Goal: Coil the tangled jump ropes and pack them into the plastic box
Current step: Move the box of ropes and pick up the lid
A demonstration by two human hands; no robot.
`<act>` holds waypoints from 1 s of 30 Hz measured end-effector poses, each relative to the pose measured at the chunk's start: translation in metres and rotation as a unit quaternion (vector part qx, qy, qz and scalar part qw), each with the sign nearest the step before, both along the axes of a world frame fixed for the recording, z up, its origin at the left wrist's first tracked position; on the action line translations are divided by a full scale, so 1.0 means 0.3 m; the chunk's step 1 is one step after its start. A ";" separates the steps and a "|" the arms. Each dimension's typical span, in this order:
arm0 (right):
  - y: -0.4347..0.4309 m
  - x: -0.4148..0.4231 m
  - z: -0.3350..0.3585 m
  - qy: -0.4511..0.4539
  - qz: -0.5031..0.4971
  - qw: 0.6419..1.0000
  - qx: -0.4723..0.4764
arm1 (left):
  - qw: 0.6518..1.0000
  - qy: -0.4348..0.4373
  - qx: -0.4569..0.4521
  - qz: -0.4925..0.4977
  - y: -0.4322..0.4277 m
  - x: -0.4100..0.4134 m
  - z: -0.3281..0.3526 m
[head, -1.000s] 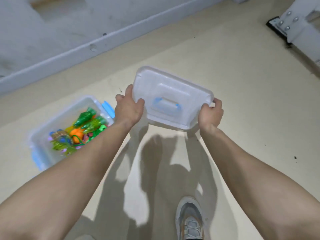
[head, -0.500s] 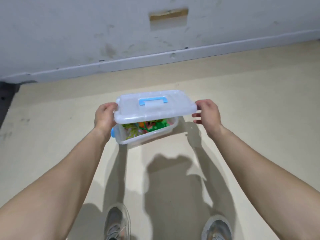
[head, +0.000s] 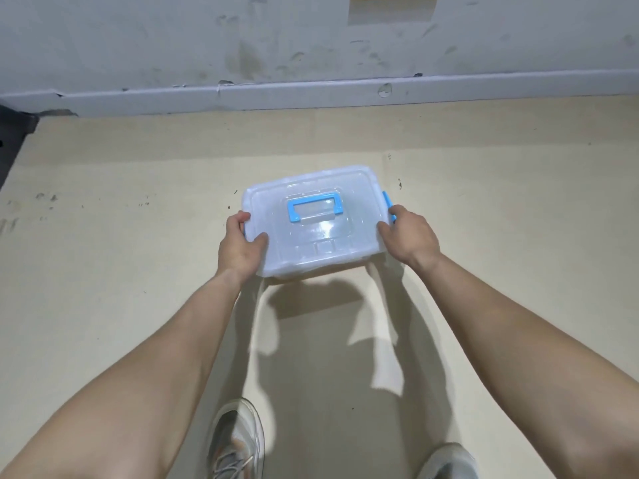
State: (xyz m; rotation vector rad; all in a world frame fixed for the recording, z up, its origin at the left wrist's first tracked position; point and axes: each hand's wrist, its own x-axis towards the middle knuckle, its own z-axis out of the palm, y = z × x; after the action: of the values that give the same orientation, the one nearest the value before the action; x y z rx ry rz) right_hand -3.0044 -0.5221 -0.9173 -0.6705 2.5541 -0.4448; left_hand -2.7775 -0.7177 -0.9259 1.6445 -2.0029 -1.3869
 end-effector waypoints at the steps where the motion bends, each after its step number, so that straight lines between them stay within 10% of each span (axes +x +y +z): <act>1: -0.002 -0.006 -0.004 0.010 0.000 1.000 -0.002 | 1.000 0.001 -0.011 0.005 -0.008 -0.004 -0.004; 8: -0.028 -0.041 -0.061 0.002 -0.042 0.999 -0.035 | 0.995 -0.013 -0.039 0.092 -0.029 0.006 -0.049; 15: -0.047 -0.057 -0.055 -0.245 -0.186 0.946 -0.104 | 0.971 -0.048 0.113 0.205 -0.015 -0.019 -0.085; 30: -0.041 0.096 -0.075 0.110 -0.072 0.990 -0.056 | 0.958 -0.212 -0.192 -0.014 -0.018 -0.097 -0.009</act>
State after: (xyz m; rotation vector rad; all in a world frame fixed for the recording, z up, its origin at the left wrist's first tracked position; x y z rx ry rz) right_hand -2.9755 -0.5344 -0.9398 -0.6047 2.8153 -0.5977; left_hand -2.8066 -0.7231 -0.9287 1.8351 -2.3367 -0.6157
